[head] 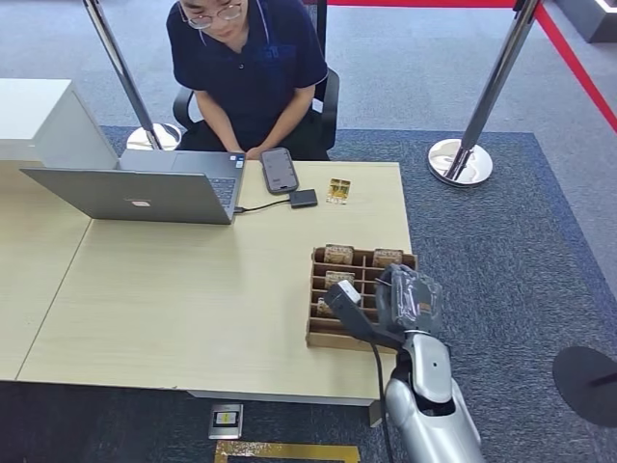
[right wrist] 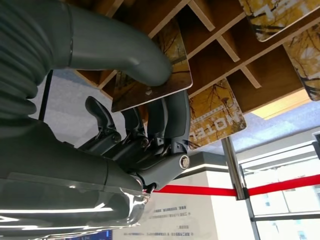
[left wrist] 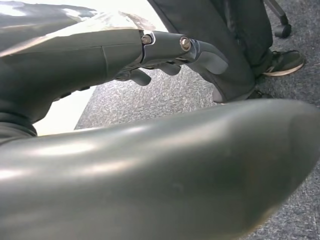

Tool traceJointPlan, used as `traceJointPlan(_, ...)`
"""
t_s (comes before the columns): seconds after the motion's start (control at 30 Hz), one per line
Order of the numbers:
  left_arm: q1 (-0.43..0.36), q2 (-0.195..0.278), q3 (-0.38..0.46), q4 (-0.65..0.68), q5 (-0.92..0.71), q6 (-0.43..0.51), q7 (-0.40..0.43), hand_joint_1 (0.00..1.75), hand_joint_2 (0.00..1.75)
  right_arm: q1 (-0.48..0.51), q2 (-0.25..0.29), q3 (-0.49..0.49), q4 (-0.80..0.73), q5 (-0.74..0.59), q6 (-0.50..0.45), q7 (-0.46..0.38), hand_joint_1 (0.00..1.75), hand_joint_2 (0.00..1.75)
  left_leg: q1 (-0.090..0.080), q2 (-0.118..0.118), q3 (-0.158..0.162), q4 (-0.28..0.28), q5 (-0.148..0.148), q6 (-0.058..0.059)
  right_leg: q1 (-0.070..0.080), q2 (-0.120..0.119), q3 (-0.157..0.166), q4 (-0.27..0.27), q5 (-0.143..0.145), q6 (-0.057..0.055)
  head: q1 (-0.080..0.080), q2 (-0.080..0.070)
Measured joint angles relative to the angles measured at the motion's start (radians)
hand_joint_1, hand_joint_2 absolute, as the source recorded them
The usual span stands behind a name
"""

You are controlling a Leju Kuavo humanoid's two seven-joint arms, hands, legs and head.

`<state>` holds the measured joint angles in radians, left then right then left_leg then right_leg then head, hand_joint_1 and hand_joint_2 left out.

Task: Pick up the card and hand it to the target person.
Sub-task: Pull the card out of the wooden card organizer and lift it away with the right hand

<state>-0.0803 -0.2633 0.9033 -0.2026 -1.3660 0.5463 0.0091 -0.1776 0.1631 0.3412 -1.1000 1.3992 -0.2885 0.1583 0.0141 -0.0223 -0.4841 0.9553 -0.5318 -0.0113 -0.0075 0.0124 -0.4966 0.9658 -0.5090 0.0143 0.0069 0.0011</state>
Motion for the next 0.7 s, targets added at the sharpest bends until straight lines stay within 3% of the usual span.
traceJointPlan(0.4, 0.000, 0.000, 0.000, 0.000, 0.006, 0.003, 0.000, 0.00, 0.00, -0.025, 0.001, 0.005, 0.028, -0.024, -0.017, -0.032, 1.66, 1.75, 0.000, 0.000, 0.000, 0.000, 0.000, 0.000, 0.000, 0.000, 0.000, 0.000, 0.000, 0.000, 0.000, 0.000)
traceJointPlan(0.7, 0.000, 0.000, 0.000, 0.000, 0.011, 0.003, 0.000, 0.00, 0.00, -0.032, -0.022, 0.036, -0.050, -0.071, 0.027, -0.080, 1.61, 1.75, 0.000, 0.000, 0.000, 0.000, 0.000, 0.000, 0.000, 0.000, 0.000, 0.000, 0.000, 0.000, 0.000, 0.000)
